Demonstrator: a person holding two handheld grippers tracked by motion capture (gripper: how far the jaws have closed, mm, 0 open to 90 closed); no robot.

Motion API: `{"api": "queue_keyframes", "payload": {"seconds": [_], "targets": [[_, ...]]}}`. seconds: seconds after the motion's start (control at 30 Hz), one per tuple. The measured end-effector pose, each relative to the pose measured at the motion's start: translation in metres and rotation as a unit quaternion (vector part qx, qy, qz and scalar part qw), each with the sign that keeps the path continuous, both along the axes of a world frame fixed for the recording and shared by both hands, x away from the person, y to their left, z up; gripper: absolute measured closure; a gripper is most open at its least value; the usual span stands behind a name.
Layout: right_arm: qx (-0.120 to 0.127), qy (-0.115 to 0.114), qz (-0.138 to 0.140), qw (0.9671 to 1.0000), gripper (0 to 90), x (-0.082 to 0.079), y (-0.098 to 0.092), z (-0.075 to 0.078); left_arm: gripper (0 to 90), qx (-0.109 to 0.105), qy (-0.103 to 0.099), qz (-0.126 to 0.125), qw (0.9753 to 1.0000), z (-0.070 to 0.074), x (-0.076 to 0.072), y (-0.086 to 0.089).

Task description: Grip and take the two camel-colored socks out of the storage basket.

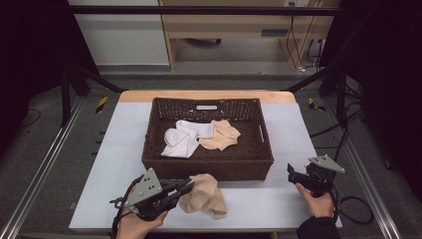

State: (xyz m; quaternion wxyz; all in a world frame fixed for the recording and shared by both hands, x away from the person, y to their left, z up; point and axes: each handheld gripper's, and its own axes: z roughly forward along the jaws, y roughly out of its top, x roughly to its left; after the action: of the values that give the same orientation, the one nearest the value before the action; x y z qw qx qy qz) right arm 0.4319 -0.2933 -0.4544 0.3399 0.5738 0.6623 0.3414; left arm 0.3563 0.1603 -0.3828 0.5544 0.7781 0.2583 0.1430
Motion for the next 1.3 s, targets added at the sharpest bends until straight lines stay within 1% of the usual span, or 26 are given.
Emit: {"api": "queue_keyframes", "payload": {"seconds": [0.07,0.1,0.23,0.3,0.33,0.37,0.4,0.43,0.57,0.63,0.7,0.73,0.77,0.8,0.83,0.87,0.9,0.93,0.97,1.07,1.13,1.17,1.2,1.3], "targets": [[0.000,0.000,0.001,1.0000,7.6,0.000,0.000,0.000,84.4,0.011,0.013,0.003,0.9998,-0.011,0.001,0.002],[0.001,0.001,0.000,1.0000,7.6,0.000,0.001,0.000,84.4,0.013,0.019,0.004,0.9997,-0.014,0.001,0.002],[0.001,0.004,0.001,1.0000,7.6,0.000,0.001,-0.001,84.3,0.034,0.043,0.012,0.9984,-0.032,0.007,0.007],[0.000,0.003,0.002,1.0000,7.5,0.000,0.001,-0.001,84.2,0.046,0.057,0.018,0.9972,-0.043,0.011,0.010],[0.001,0.003,0.002,1.0000,7.5,0.000,0.001,-0.001,84.2,0.052,0.061,0.021,0.9966,-0.046,0.013,0.010],[0.000,0.003,0.002,1.0000,7.5,0.000,0.001,-0.001,84.1,0.059,0.060,0.027,0.9961,-0.052,0.015,0.012],[-0.001,0.004,0.003,1.0000,7.5,0.000,0.001,-0.001,83.7,0.067,0.067,0.036,0.9949,-0.060,0.019,0.015],[-0.001,0.004,0.003,1.0000,7.5,0.000,0.001,-0.001,83.5,0.067,0.067,0.036,0.9949,-0.060,0.019,0.015],[0.000,0.008,0.005,1.0000,7.5,0.001,0.002,-0.002,82.6,0.071,0.081,0.050,0.9929,-0.071,0.026,0.020],[-0.003,0.009,0.006,0.9999,7.5,0.001,0.002,-0.003,81.3,0.073,0.088,0.051,0.9921,-0.074,0.028,0.021],[-0.004,0.009,0.007,0.9999,7.4,0.001,0.002,-0.003,76.0,0.074,0.095,0.053,0.9913,-0.077,0.030,0.022],[-0.002,0.012,0.008,0.9999,7.2,0.002,0.003,-0.004,64.9,0.071,0.096,0.059,0.9911,-0.079,0.031,0.024],[-0.002,0.012,0.008,0.9999,7.2,0.002,0.003,-0.004,59.3,0.071,0.096,0.059,0.9911,-0.079,0.031,0.024],[-0.001,0.014,0.010,0.9999,7.2,0.002,0.003,-0.004,54.5,0.067,0.089,0.071,0.9913,-0.079,0.031,0.028],[-0.001,0.014,0.010,0.9999,7.2,0.002,0.003,-0.004,49.1,0.067,0.089,0.071,0.9913,-0.079,0.031,0.028],[-0.002,0.012,0.011,0.9999,7.2,0.002,0.003,-0.004,49.1,0.065,0.084,0.079,0.9912,-0.079,0.031,0.030],[-0.001,0.011,0.008,0.9999,6.8,0.002,0.002,-0.004,39.6,0.064,0.082,0.087,0.9907,-0.078,0.031,0.034],[-0.001,0.011,0.008,0.9999,6.8,0.002,0.002,-0.004,39.6,0.064,0.081,0.094,0.9902,-0.078,0.030,0.038],[0.001,0.011,0.008,0.9999,6.9,0.001,0.001,-0.003,37.3,0.061,0.080,0.102,0.9897,-0.078,0.030,0.042],[0.000,0.010,0.006,0.9999,6.9,0.001,0.001,-0.003,32.5,0.060,0.082,0.124,0.9870,-0.078,0.030,0.056],[0.001,0.010,0.007,0.9999,6.8,0.001,0.000,-0.003,30.4,0.062,0.083,0.143,0.9843,-0.079,0.030,0.067],[0.001,0.010,0.008,0.9999,6.8,0.001,0.000,-0.003,29.3,0.067,0.085,0.152,0.9824,-0.080,0.031,0.073],[0.001,0.011,0.007,0.9999,6.8,0.001,0.000,-0.003,28.7,0.066,0.087,0.162,0.9808,-0.080,0.031,0.077],[0.001,0.011,0.007,0.9999,6.7,0.000,-0.001,-0.004,27.4,0.063,0.087,0.182,0.9775,-0.079,0.032,0.087]]}}
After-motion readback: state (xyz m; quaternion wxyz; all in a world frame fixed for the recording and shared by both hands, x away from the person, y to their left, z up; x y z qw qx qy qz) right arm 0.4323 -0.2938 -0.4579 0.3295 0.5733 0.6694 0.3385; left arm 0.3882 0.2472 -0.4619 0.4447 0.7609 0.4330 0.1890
